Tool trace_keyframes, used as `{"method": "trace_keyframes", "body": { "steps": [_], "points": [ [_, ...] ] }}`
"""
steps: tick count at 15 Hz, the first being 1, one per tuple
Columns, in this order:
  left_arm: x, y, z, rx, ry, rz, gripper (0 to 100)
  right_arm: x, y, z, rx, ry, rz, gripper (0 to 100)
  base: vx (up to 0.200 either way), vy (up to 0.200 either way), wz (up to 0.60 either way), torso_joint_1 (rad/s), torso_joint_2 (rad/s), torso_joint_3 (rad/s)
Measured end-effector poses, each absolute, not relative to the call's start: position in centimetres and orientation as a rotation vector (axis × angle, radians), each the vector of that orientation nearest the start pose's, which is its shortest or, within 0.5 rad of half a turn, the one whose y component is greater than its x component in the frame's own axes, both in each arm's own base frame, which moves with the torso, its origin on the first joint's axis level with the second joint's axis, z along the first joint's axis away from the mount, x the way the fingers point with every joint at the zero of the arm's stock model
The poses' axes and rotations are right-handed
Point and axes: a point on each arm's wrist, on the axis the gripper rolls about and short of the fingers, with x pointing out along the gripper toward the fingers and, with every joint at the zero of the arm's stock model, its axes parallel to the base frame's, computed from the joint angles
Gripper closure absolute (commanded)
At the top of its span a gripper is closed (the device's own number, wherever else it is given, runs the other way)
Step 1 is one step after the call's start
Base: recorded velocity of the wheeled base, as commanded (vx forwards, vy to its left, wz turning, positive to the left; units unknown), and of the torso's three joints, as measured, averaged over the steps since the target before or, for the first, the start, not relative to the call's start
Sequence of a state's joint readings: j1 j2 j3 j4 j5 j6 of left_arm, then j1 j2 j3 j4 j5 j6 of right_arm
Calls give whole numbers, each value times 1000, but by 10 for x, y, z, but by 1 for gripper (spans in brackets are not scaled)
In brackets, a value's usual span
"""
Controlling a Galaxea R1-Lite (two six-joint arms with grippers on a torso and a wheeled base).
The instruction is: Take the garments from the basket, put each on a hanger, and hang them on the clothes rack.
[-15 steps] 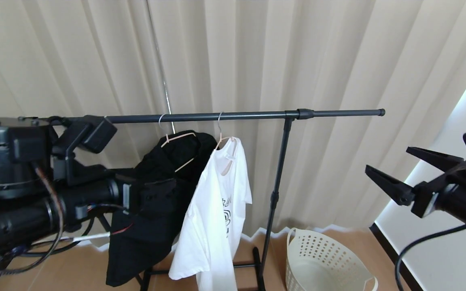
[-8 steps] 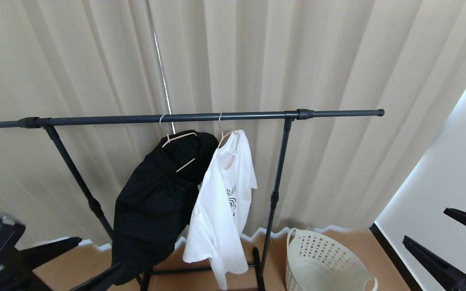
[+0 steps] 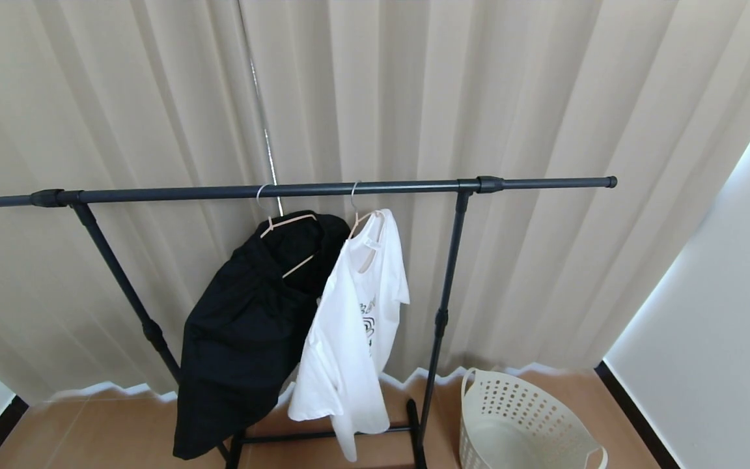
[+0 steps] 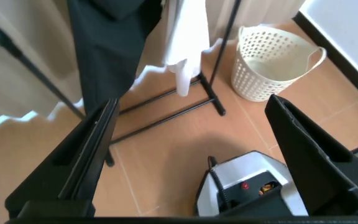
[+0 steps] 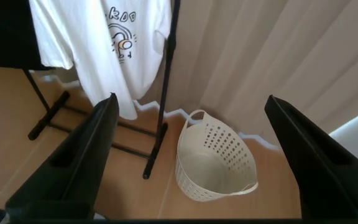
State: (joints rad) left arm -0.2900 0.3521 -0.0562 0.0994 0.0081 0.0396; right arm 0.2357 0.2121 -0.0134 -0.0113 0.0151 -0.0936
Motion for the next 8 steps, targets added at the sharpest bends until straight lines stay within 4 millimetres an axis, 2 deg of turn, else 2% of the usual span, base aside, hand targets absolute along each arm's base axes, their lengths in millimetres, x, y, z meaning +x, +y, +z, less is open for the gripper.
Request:
{"method": "trace_keyframes", "body": {
  "steps": [5,8],
  "points": [
    [-18,1,82,111,210,10,0,-16,-3,77,-80,127,99,0,0,0,0,0,0,0],
    [-23,0,78,72,149,31,0,-19,-2,76,-81,97,29,0,0,0,0,0,0,0]
  ]
}}
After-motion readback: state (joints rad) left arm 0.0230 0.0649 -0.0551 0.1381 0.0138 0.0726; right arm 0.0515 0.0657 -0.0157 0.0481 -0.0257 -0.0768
